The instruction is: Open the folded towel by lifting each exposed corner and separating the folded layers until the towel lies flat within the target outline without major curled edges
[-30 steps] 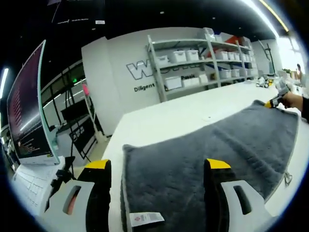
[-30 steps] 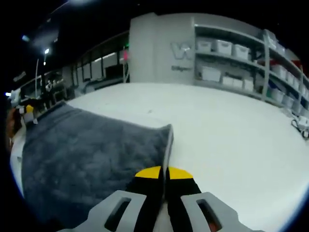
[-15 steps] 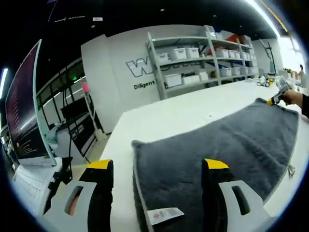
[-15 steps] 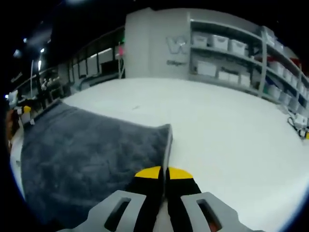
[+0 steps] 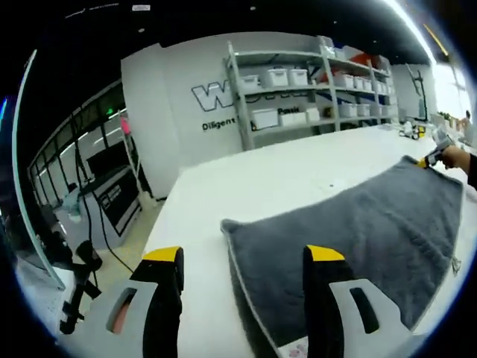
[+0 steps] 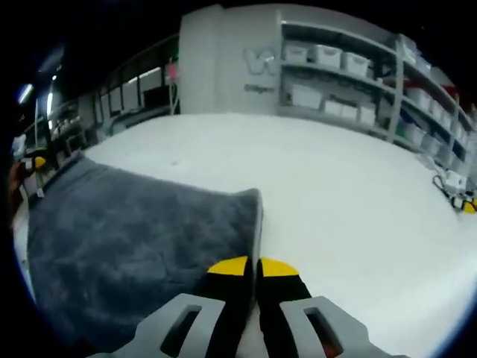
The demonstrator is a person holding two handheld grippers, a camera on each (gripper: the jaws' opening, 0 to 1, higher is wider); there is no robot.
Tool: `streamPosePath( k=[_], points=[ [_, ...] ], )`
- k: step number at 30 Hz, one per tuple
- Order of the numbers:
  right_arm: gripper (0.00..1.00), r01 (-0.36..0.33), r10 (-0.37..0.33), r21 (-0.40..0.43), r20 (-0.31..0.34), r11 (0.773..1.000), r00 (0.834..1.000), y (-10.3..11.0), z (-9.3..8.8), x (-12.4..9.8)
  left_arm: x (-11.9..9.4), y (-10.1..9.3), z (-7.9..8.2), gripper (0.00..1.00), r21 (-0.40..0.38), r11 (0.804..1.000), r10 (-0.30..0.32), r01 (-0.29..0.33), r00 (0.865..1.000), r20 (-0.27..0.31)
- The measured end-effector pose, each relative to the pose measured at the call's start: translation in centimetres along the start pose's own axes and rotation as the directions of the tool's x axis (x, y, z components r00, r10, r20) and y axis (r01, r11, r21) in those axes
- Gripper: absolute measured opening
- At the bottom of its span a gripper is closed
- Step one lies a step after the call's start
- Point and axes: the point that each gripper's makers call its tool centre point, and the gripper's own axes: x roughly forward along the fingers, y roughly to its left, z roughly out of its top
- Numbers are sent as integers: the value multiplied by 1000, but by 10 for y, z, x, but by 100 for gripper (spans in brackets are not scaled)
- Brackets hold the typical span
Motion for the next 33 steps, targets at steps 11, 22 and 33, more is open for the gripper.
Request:
streamPosePath(
  k=[11,22,33],
  points=[
    [15,32,-31,-21,22,999,999,-24,19,8,55,1,-23,60,-30,999,-35,32,995,-99],
    [24,12,-14,24,89,1000,996,-33,54,13,93,10,-23,51,-107,994,-54,39,989,-139],
    [10,31,-31,-23,-17,999,999,-31,29,39,113,20,-49,32,-80,997,0,-20,970,-244]
  ],
)
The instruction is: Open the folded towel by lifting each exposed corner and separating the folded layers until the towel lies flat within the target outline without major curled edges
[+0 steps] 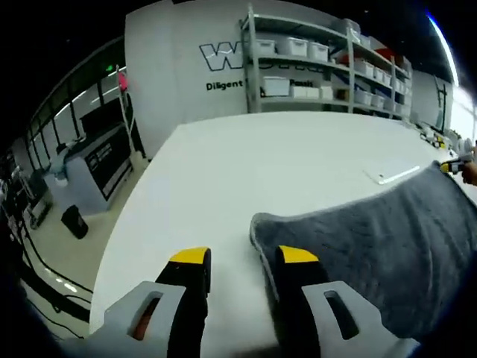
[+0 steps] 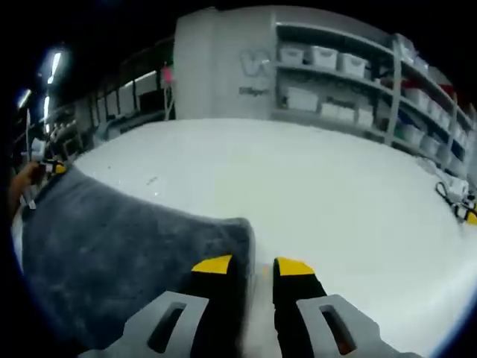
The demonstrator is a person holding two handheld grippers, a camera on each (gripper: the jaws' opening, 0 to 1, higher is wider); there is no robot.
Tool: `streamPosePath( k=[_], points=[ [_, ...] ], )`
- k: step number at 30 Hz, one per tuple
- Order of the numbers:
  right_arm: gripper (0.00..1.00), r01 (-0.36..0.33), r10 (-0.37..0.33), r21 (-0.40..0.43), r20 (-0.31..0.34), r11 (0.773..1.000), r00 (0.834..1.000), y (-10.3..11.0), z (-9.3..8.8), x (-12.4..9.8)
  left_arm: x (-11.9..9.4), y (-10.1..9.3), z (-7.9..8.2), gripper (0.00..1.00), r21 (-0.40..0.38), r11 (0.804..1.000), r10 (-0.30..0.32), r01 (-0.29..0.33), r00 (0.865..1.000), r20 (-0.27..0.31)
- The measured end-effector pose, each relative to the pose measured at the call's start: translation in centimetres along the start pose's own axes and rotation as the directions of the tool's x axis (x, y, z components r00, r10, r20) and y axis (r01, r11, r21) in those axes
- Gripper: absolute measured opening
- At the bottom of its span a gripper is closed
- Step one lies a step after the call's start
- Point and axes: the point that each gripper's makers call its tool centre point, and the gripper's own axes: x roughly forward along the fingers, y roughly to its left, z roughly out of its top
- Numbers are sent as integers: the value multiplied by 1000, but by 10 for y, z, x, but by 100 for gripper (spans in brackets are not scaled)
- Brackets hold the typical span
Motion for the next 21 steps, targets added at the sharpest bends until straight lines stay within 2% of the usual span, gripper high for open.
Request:
streamPosePath(
  k=[1,2,3,9,11,12,13,16,18,21],
  points=[
    [9,-12,12,5,32,1000,999,5,4,1,0,4,-2,30,23,1000,21,-20,1000,-9],
    [8,-12,12,4,29,1000,1000,4,5,1,0,6,-2,28,41,999,28,-28,1000,-9],
    [8,-11,11,1,29,1000,1000,15,4,0,0,7,-2,26,41,999,31,-30,999,-11],
    [0,-2,3,-11,29,1000,1000,16,6,2,2,6,-10,22,-8,1000,-2,2,999,-32],
    [0,-2,2,-12,27,1000,1000,17,5,3,4,-1,-5,29,-44,998,-42,42,999,5],
    [1,1,-1,-9,29,1000,1000,17,5,3,4,-6,1,34,-65,995,-70,73,996,46],
    [1,5,-4,-10,29,1000,1000,16,5,2,4,-8,5,34,-82,993,-75,81,995,68],
    [0,14,-13,-30,32,999,999,15,5,3,9,-2,1,17,-32,999,-36,38,998,44],
    [0,11,-10,-26,32,1000,999,16,5,4,16,-3,-5,14,-33,999,-41,42,999,27],
    [0,6,-5,-27,43,1000,999,17,6,6,18,-8,-12,3,-5,998,-56,56,998,16]
  ],
)
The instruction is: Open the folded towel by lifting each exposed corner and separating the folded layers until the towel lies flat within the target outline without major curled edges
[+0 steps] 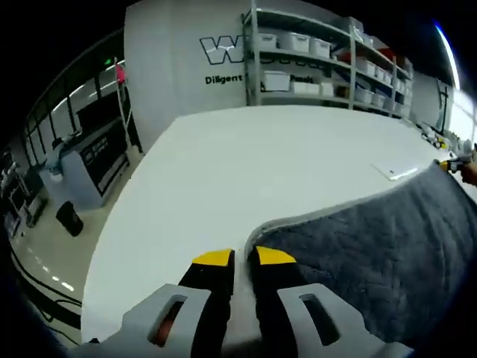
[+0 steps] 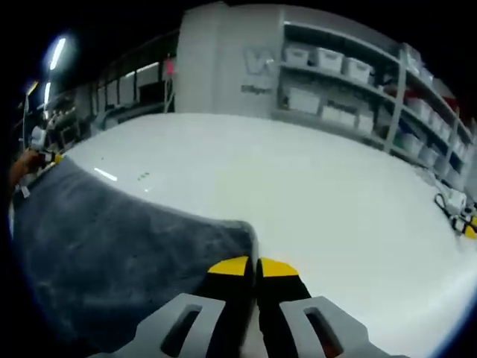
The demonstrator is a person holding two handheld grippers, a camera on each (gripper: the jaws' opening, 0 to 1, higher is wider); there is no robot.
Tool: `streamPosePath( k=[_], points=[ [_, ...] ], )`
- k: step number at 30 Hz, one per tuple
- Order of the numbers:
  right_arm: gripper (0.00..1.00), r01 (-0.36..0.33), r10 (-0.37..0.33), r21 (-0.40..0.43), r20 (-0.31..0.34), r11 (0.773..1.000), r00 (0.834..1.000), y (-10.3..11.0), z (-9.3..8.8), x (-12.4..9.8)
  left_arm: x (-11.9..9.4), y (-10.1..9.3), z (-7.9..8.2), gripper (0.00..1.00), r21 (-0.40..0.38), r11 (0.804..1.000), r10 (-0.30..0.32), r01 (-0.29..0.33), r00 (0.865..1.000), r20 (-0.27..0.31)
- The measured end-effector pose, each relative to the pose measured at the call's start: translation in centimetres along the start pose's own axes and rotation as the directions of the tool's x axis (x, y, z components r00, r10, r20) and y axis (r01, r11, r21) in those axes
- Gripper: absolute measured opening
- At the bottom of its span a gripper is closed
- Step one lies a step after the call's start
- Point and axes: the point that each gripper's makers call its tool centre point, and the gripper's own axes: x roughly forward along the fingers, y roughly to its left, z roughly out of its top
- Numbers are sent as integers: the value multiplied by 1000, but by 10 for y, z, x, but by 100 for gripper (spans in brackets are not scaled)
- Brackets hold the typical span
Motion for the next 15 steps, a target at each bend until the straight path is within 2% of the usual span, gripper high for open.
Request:
streamPosePath(
  k=[6,10,12,13,14,15],
  points=[
    [0,15,-15,4,-7,1000,1000,-2,0,3,4,3,5,5,8,1000,5,-5,999,40],
    [0,24,-24,-12,3,1000,1000,0,-2,1,3,-2,6,3,41,999,6,-9,998,63],
    [0,21,-21,-8,14,1000,1000,1,-3,-1,8,2,10,3,41,999,0,-3,997,77],
    [0,19,-20,9,27,1000,999,3,-3,-2,8,4,10,5,22,1000,4,-6,996,86],
    [0,16,-18,43,42,999,999,5,-3,-2,6,10,10,10,-20,999,45,-43,995,91],
    [0,3,-5,42,62,999,998,7,-2,-3,6,13,10,19,-31,998,59,-57,994,89]
  ],
)
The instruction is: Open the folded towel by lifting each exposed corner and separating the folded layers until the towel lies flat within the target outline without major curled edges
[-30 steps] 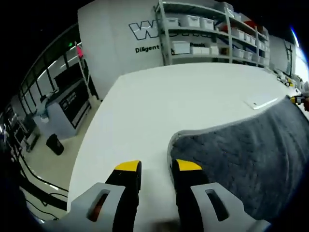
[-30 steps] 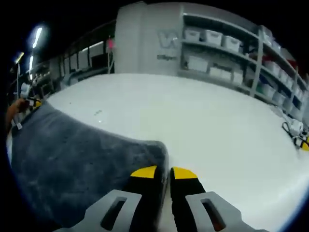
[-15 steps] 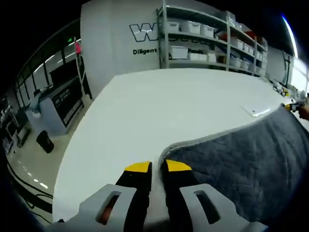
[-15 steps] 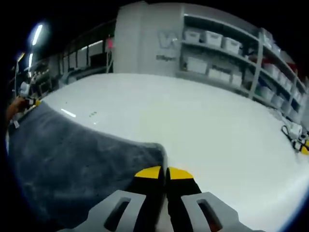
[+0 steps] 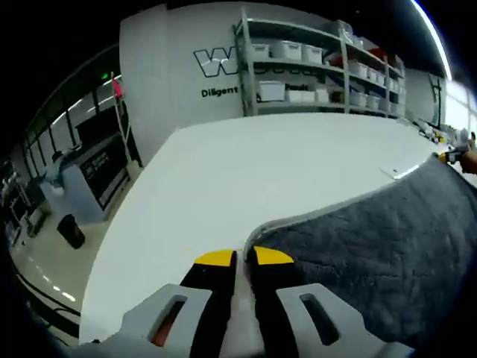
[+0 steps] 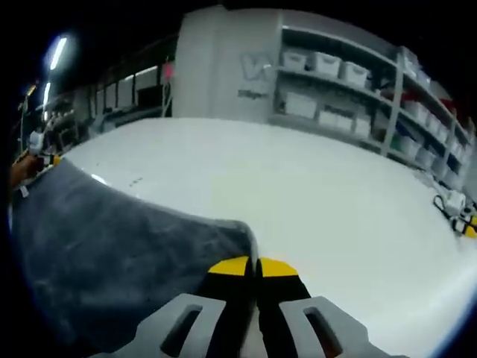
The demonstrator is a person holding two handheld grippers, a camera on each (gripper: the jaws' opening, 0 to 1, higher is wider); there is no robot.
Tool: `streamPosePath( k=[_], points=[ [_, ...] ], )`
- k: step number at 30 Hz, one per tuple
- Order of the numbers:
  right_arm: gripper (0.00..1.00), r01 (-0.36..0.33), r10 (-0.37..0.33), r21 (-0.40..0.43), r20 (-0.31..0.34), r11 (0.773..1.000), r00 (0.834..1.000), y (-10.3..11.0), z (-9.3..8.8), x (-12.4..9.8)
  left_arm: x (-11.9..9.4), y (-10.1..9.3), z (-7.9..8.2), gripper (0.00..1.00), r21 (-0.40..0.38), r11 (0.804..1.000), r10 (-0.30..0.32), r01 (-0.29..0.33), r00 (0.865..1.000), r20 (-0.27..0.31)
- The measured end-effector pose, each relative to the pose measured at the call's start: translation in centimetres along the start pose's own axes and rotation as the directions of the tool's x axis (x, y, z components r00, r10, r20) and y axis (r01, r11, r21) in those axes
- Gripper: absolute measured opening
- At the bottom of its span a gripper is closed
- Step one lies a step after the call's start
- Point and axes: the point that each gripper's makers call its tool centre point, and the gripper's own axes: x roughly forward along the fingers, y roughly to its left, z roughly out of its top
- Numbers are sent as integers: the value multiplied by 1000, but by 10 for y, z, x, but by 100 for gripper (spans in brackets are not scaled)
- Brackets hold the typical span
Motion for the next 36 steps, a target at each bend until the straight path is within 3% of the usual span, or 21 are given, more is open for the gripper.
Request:
streamPosePath(
  k=[3,6,7,9,11,12,13,14,15,19,22,26,29,31,33,36],
  points=[
    [19,54,-54,-2,-1,999,999,-8,-1,-7,-5,2,6,44,5,1000,14,-15,1000,13],
    [38,78,-77,17,-5,997,997,-13,-1,-15,-11,16,16,62,32,996,87,-88,995,52],
    [55,94,-94,29,5,995,996,-16,1,-18,-14,23,20,69,58,990,123,-126,991,60],
    [95,181,-186,57,100,982,977,-30,20,-28,-21,33,30,87,99,976,183,-193,978,104],
    [93,194,-200,48,167,980,966,-31,33,-38,-20,35,39,99,111,974,184,-197,976,118],
    [100,195,-201,54,184,979,962,-30,37,-40,-23,34,41,100,132,972,180,-195,976,123],
    [98,175,-180,45,200,984,963,-26,42,-45,-25,30,43,100,126,976,162,-179,978,131],
    [99,162,-170,53,215,985,962,-22,44,-47,-15,29,51,100,115,986,103,-120,984,147],
    [99,164,-171,50,212,985,962,-28,46,-46,-14,23,52,100,101,992,55,-70,987,149],
    [99,164,-160,0,213,987,964,-19,46,-51,-11,37,62,100,96,993,53,-68,987,150],
    [98,155,-144,-37,215,987,966,-20,52,-57,-27,31,67,100,98,995,7,-22,988,157],
    [92,114,-88,-83,269,990,959,-10,58,-80,-70,-1,54,100,167,985,-72,43,982,174],
    [90,113,-82,-95,283,989,956,-11,47,-103,-92,-7,42,100,247,969,-59,20,986,155],
    [83,109,-78,-97,284,989,956,-7,39,-113,-110,-10,34,100,297,955,-40,-10,986,162],
    [78,120,-91,-97,263,988,961,-8,24,-124,-123,-9,27,100,303,953,-29,-21,987,161],
    [79,133,-110,-74,265,988,958,-11,9,-137,-139,-9,18,100,292,955,-10,-41,985,171]
  ],
)
